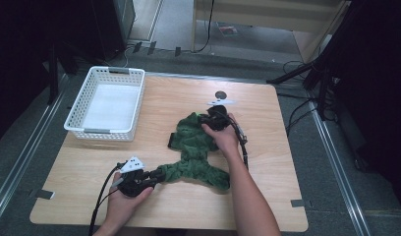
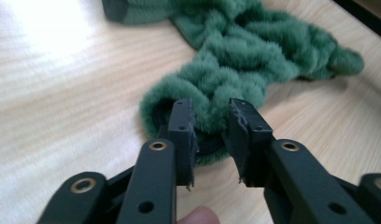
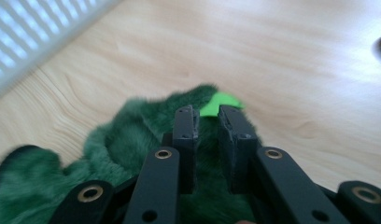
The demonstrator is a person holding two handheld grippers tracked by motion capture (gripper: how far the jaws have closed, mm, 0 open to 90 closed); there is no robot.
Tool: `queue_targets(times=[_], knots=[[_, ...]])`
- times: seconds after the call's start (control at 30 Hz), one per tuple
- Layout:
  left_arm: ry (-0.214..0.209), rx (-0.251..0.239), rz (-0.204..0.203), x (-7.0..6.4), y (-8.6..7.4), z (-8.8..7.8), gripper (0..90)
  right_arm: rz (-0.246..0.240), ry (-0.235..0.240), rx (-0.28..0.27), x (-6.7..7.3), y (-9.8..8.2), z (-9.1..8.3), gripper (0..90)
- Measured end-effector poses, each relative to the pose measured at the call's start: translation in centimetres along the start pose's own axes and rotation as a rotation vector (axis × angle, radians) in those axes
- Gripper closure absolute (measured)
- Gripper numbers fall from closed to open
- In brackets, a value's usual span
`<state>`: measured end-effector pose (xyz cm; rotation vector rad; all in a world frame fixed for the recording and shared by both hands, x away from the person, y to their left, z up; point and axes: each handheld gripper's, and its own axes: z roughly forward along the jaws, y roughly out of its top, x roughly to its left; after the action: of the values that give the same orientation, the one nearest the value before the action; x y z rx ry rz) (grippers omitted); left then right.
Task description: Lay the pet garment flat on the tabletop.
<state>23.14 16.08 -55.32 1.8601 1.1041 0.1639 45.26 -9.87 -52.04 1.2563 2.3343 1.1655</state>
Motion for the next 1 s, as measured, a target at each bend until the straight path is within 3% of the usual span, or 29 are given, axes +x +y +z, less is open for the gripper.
queue_targets(times=[0.1,0.2,0.3,0.37,0.5,0.6,0.8,0.87,0.93,1.0], knots=[[0.008,-0.001,-0.009,0.0,-0.1,-0.1,73.5,-0.019,-0.008,0.074,0.5,-0.5,1.6,78.2],[0.013,-0.018,-0.022,0.4,0.0,-0.5,66.9,0.008,0.003,0.046,0.2,-0.7,1.2,71.7],[0.021,-0.054,-0.05,1.1,0.6,-1.0,58.4,0.062,0.053,-0.054,-0.2,-0.6,-1.2,68.7],[0.035,-0.08,-0.058,1.5,1.4,-1.3,55.1,0.062,0.056,-0.093,-0.4,-1.1,-3.3,68.4],[0.055,-0.103,-0.048,2.0,3.4,-0.8,52.3,0.095,0.042,-0.117,-1.1,-3.0,-7.4,70.4],[0.085,-0.122,-0.058,2.4,5.1,0.4,49.9,0.122,0.056,-0.105,-1.2,-4.8,-9.2,70.6],[0.175,-0.115,-0.127,3.6,7.7,3.8,48.1,0.115,0.063,-0.031,-0.5,-7.2,-8.3,62.1],[0.181,-0.103,-0.145,3.9,8.2,5.0,48.1,0.147,0.058,-0.016,-0.6,-7.5,-7.6,60.1],[0.184,-0.074,-0.138,4.0,8.6,5.9,50.1,0.167,0.093,-0.014,-0.5,-7.7,-7.1,62.9],[0.157,-0.019,-0.144,4.1,8.7,6.5,60.3,0.151,0.107,-0.013,0.0,-7.7,-6.8,70.8]])
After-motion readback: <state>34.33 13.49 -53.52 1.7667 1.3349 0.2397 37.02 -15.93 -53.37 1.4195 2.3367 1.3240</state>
